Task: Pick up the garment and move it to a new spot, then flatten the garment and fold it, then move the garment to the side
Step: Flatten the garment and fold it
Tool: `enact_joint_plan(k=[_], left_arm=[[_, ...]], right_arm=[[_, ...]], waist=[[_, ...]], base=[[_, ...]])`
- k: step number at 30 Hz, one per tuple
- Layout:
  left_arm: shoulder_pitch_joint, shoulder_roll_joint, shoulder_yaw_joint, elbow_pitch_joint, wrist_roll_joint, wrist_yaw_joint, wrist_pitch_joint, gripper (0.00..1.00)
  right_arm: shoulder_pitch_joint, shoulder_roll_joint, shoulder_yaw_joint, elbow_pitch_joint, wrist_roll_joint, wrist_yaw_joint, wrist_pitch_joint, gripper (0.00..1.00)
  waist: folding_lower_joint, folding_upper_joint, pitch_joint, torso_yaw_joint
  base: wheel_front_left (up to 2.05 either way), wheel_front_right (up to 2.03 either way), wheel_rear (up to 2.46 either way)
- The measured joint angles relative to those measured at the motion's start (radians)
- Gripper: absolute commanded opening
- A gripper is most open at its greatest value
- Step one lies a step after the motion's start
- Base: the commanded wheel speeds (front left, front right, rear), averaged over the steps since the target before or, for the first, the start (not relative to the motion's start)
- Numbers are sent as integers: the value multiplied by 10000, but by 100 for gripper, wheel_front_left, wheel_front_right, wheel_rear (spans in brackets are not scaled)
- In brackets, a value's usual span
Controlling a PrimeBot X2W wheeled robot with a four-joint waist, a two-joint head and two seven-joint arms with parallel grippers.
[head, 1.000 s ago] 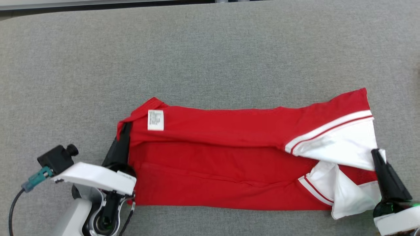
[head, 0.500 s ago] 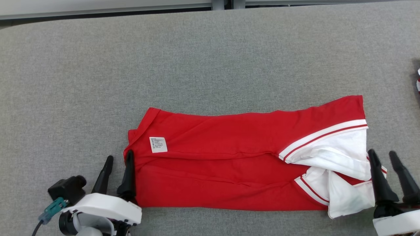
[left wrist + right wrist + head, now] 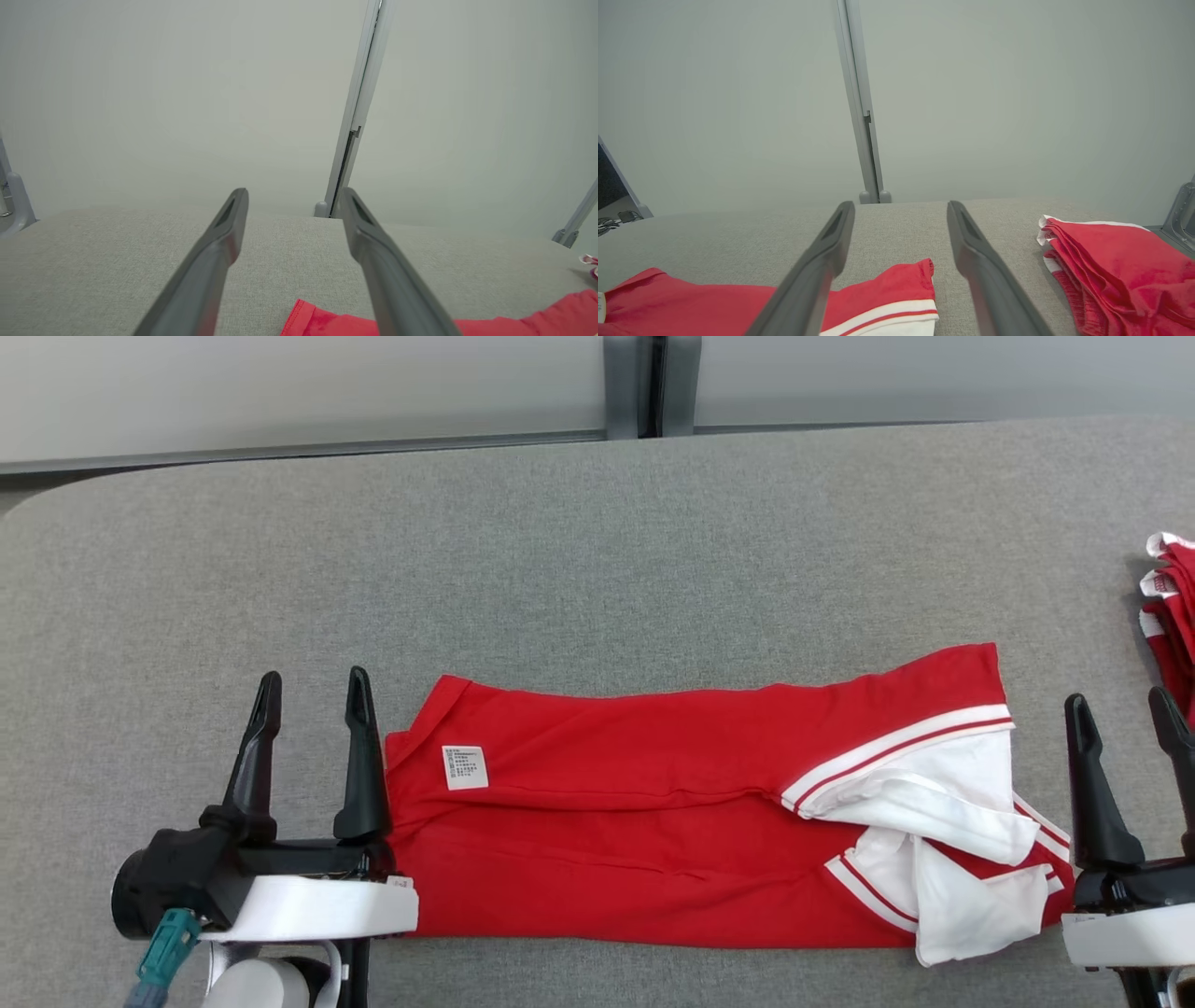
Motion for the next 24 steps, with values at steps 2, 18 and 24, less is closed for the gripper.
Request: enact_joint_plan(k=[2,18,24], left_arm=[[53,-38,100,90,328,-130,0,100],[534,-84,272,1618,650,-867,0,100],[487,-173,284,1705,658,-961,0,100]], right_arm=[[74,146,8,38,-138,0,10,100],[500,447,121,512,-602,0,96,100],[458,316,-27,1009,-470,0,142,100]], waist=[[1,0,-187,7],[1,0,-886,37],[1,0,-773,114]], base=[[0,0,0],[0,0,0],[0,0,0]])
